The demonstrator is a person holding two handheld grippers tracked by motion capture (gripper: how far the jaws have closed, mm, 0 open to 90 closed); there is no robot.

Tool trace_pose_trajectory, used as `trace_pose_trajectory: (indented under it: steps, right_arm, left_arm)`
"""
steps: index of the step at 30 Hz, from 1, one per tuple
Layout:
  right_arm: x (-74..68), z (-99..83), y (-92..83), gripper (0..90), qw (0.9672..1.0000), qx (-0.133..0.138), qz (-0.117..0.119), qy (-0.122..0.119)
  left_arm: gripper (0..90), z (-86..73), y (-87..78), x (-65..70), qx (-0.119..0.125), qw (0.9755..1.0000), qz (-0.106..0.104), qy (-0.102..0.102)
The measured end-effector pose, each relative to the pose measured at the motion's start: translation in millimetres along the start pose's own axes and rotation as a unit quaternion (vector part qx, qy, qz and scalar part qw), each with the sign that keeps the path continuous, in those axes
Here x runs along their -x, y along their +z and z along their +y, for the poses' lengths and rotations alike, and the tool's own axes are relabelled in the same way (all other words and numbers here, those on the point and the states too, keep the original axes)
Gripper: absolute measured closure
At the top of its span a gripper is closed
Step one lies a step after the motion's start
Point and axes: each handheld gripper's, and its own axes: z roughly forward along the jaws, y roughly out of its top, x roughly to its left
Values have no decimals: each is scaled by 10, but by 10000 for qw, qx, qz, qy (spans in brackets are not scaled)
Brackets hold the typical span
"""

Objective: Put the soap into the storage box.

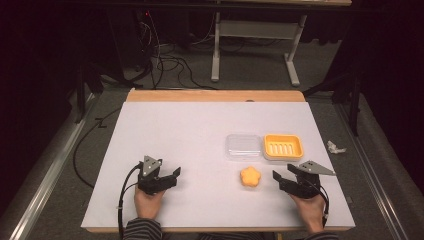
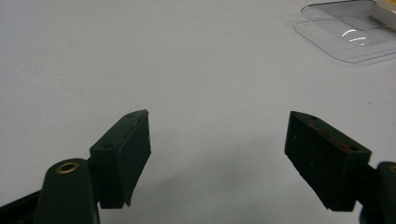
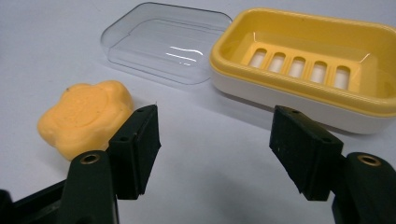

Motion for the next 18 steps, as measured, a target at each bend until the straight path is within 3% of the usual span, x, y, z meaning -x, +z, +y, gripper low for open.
trace_pose_trajectory:
  steps: [18]
  right_arm:
    - [-252, 85, 13, 320, 9978, -272, 504, -322]
  left_arm:
    - [231, 4, 3, -5, -9, 10000, 24, -37]
